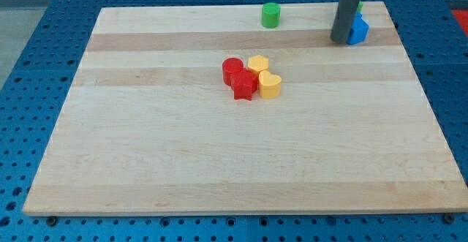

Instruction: Place the green circle left to the green star

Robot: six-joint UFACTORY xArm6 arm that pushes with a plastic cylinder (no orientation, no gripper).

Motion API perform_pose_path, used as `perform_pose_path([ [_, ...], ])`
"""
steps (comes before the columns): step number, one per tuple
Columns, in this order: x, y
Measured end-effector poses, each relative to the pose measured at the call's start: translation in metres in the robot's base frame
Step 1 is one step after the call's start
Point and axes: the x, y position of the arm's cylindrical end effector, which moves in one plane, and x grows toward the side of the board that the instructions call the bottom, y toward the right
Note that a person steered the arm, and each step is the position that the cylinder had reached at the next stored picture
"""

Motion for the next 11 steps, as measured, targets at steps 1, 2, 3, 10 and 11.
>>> perform_pose_path([
  [1, 0.015, -0.049],
  [2, 0.000, -0.109],
  [3, -0.034, -0.162],
  [10, -0.070, -0.079],
  [11, -0.035, -0.093],
])
